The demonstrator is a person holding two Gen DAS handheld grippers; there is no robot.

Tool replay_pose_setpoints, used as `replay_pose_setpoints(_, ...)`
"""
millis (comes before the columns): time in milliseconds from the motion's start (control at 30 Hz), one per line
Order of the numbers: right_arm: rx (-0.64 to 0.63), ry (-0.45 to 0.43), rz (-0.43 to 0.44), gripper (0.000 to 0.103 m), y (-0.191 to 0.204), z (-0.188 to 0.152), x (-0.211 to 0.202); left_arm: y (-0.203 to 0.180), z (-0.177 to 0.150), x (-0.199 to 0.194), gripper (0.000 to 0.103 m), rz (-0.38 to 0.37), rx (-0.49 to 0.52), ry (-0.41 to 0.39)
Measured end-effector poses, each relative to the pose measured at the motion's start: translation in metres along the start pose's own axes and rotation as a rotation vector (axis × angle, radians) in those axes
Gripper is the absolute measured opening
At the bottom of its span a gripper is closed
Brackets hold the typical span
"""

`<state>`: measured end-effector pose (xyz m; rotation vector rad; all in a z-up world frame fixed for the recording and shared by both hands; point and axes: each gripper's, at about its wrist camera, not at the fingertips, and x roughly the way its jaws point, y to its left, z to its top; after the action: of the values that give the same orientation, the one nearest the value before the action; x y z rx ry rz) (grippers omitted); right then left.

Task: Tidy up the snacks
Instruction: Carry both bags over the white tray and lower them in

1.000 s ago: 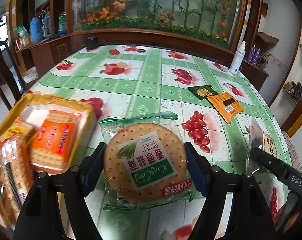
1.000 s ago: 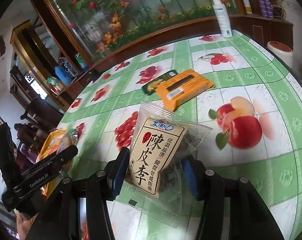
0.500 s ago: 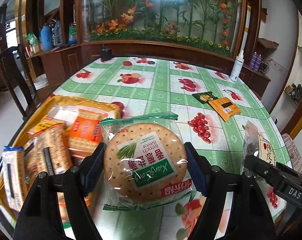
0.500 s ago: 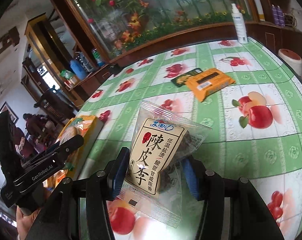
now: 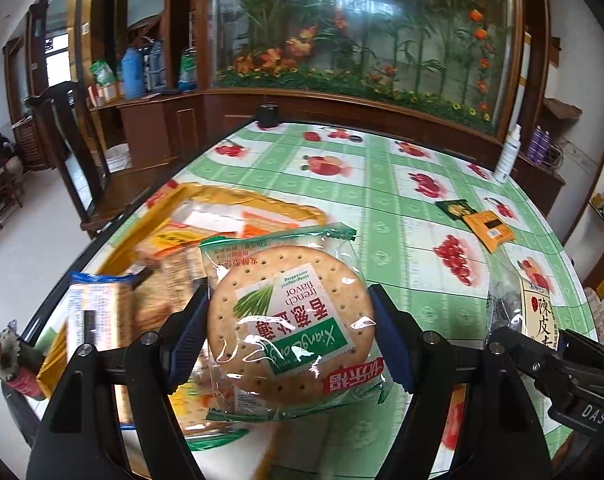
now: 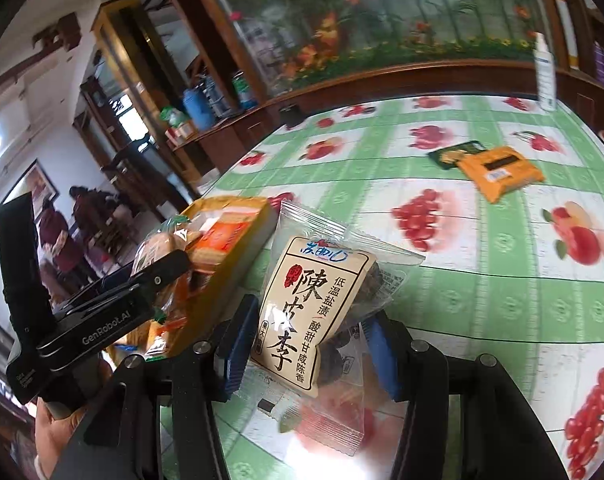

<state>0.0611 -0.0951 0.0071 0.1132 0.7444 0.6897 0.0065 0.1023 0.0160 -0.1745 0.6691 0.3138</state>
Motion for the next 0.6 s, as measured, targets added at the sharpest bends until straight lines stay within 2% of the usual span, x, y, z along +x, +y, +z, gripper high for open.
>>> replay_pose_setpoints(333,-0.078,0.046,0.056,0.054,0.049,0.003,0.023,0.054,-0.004,0.003,0.076,0.057,-0.09,0.009)
replay_pose_setpoints(600,-0.142,0.077,0.12,0.054,0.096,0.021,0.063,0.095,0.003,0.011,0.076,0.088,-0.155,0.024)
